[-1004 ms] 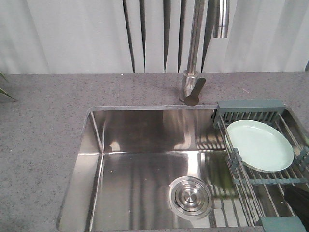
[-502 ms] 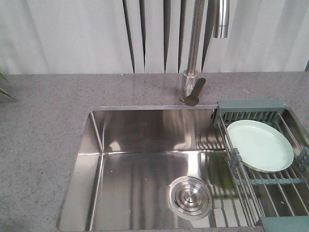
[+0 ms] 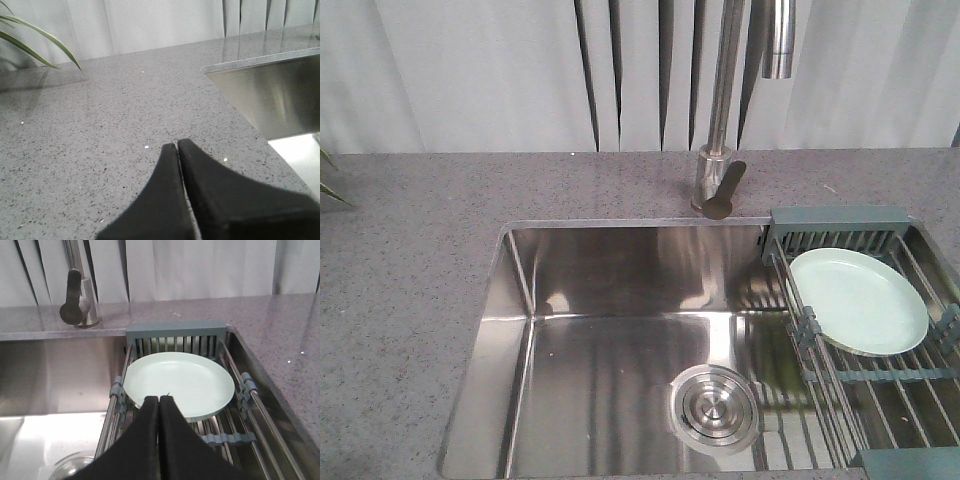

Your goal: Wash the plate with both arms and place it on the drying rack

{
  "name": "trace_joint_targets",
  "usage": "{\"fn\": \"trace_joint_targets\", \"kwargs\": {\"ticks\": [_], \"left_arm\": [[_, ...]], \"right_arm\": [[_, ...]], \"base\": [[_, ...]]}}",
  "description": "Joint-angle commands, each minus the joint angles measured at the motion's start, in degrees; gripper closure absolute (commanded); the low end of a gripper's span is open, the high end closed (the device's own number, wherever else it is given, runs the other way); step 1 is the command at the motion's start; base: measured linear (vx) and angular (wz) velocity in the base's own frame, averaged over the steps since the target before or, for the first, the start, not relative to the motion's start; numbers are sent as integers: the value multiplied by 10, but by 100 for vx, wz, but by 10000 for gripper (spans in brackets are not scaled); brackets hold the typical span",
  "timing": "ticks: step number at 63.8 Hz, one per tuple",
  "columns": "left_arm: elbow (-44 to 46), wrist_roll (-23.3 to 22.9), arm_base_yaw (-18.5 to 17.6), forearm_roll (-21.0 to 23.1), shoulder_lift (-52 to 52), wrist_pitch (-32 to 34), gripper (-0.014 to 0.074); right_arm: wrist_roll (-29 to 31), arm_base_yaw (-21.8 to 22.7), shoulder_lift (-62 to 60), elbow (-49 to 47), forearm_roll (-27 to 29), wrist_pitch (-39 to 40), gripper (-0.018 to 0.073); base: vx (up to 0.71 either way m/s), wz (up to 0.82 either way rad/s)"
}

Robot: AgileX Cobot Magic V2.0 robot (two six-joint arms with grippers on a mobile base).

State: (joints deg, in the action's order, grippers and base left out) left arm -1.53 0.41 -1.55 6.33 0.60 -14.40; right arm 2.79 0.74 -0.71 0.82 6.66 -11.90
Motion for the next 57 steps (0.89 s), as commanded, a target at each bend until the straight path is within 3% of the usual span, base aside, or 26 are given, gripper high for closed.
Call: {"fn": "trace_joint_targets", "kwargs": {"ticks": [1,10,23,57], "left_arm": [[15,1,1,6,9,46,603],[15,1,1,6,9,46,603],[15,1,1,6,9,46,603],[15,1,1,6,9,46,603]], "right_arm": [[-14,0,-2,11,-4,126,564],[-10,-10,-2,10,-36,150,564],[-8,-87,-2,10,-71,154,564],[-8,-85,-2,10,-76,154,564]], "base": [[0,0],[0,0],[0,0],[0,0]]}}
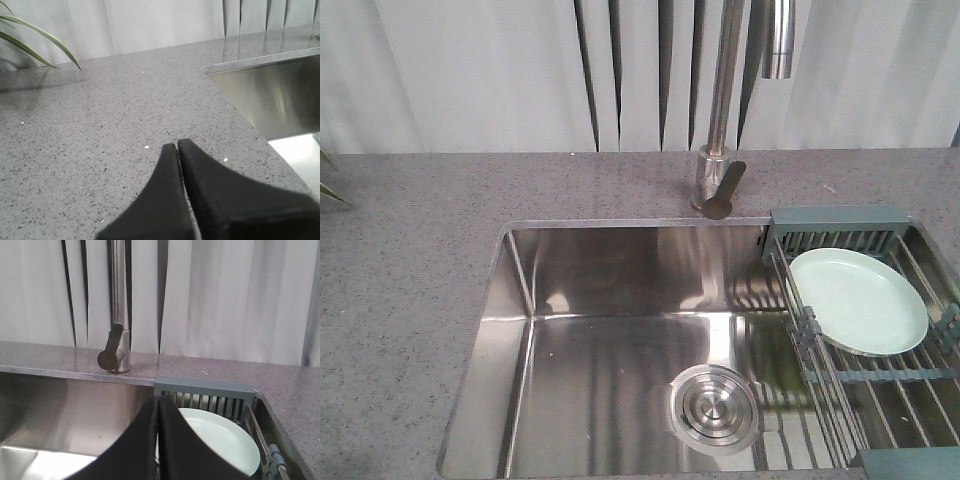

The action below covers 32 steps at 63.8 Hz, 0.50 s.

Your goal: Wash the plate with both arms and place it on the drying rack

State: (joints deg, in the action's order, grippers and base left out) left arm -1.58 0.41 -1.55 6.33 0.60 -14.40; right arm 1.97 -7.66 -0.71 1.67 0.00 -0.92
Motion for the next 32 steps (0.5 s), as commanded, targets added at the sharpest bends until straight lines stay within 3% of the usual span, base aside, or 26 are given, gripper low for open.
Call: {"fn": "trace_joint_targets", "kwargs": {"ticks": [1,32], "left_arm": [[15,1,1,6,9,46,603],[15,1,1,6,9,46,603]], "right_arm": [[1,-1,-2,1,-9,44,564],[-1,-1,-2,1,-7,43,564]], "base": [[0,0],[0,0]]}}
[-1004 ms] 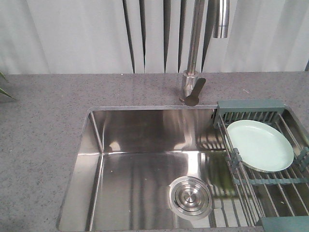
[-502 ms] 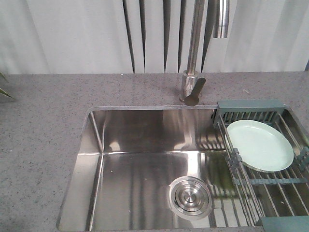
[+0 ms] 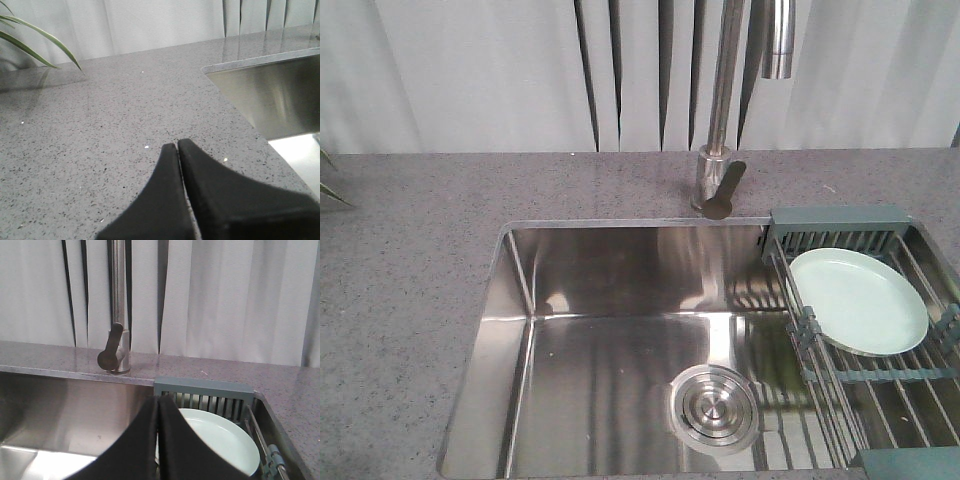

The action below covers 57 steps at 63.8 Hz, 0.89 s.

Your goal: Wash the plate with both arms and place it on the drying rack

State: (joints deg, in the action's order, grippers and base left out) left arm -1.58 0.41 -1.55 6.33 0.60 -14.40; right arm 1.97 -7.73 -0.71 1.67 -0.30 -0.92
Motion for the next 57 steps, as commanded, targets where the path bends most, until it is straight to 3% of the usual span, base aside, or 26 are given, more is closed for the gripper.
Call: {"fn": "trace_joint_targets", "kwargs": {"ticks": [1,57], "left_arm": [[15,1,1,6,9,46,603],[15,1,1,6,9,46,603]], "right_arm": [[-1,0,-2,1,-4,43,564],[-1,0,-2,1,-4,43,564]], "base": [[0,0],[0,0]]}}
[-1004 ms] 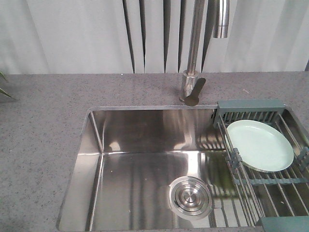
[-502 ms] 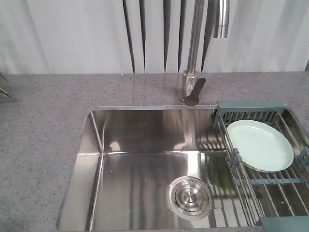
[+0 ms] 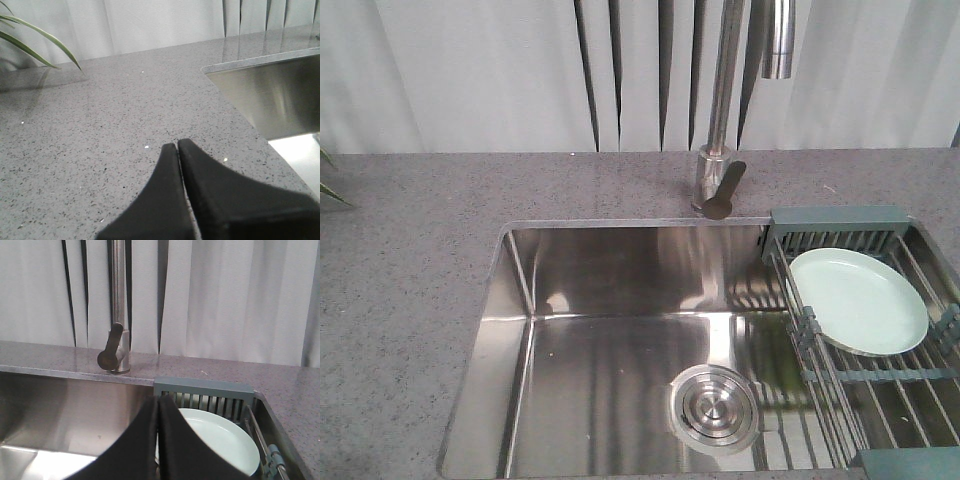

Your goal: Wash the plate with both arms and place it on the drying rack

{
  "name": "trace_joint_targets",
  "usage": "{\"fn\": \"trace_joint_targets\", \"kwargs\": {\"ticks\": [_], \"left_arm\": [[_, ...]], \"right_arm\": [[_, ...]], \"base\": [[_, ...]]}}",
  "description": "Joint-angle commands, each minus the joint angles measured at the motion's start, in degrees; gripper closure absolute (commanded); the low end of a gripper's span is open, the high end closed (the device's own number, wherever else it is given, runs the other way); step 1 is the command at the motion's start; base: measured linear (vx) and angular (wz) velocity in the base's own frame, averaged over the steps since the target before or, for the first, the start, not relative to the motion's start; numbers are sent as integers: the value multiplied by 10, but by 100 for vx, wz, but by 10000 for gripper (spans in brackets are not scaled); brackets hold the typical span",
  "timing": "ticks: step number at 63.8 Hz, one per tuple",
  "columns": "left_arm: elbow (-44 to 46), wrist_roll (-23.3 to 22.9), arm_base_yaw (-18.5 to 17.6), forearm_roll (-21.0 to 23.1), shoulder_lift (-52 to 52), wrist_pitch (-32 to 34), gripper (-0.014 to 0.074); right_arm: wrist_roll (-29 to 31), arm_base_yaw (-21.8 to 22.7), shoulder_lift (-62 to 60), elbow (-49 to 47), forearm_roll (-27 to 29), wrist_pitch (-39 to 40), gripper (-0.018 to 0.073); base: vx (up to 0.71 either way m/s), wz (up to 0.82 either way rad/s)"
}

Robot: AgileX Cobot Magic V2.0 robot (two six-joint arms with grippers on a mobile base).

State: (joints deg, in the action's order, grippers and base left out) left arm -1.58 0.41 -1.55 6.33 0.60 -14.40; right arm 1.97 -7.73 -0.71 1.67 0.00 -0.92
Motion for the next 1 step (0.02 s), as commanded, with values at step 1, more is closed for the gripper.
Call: {"fn": "trace_joint_targets", "kwargs": {"ticks": [1], "left_arm": [[15,1,1,6,9,46,603]], "right_arm": [[-1,0,-2,1,-7,43,564]], "base": [[0,0]]}}
